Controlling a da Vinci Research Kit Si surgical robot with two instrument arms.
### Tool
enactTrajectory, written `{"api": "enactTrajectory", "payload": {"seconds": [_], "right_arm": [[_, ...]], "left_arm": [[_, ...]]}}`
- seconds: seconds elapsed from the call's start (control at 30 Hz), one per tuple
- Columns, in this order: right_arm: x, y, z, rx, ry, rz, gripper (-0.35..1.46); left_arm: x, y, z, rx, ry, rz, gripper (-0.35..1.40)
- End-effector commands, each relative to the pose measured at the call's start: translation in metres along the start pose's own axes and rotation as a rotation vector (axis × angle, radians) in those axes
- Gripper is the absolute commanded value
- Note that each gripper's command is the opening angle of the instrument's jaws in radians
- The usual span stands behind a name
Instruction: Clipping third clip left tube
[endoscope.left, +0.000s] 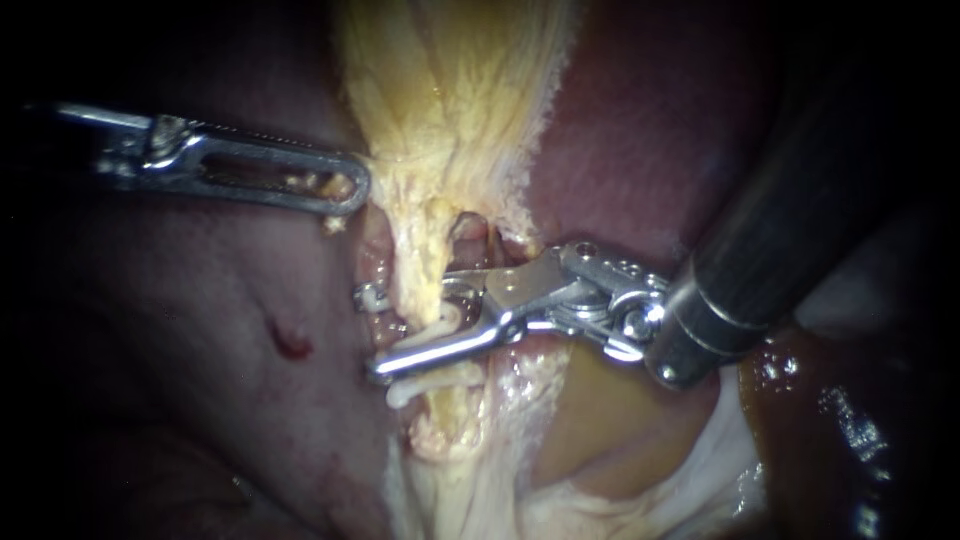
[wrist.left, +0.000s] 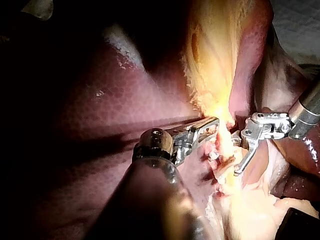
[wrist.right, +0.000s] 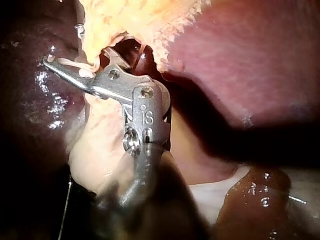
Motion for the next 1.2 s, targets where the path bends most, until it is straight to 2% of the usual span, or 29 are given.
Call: {"api": "enactTrajectory", "payload": {"seconds": [0.03,0.23,0.47,0.63,0.83,0.9,1.2], "right_arm": [[0.0001,-0.0001,0.0001,0.0,0.004,0.004,0.5],[0.0003,-0.001,0.0002,0.018,0.001,0.006,0.5],[0.0008,-0.0034,0.0014,0.084,0.008,0.017,0.5],[0.0017,-0.0049,0.0021,0.128,0.059,0.044,0.5],[0.0027,-0.0053,0.0022,0.047,0.097,0.062,0.5],[0.0027,-0.0051,0.0021,0.018,0.107,0.066,0.49],[0.0024,-0.004,0.0009,-0.038,0.12,0.07,0.38]], "left_arm": [[0.0,0.0,0.0,0.0,0.0,0.0,-0.35],[0.0,0.0001,0.0,0.0,0.0,0.001,-0.35],[0.0,0.0003,0.0,0.001,0.0,0.001,-0.35],[0.0,0.0004,0.0,0.002,0.0,0.001,-0.35],[0.0,0.0004,0.0001,0.001,0.0,0.001,-0.35],[0.0,0.0004,0.0001,0.001,0.0,0.001,-0.35],[0.0,0.0004,0.0001,0.001,0.0,0.001,-0.35]]}}
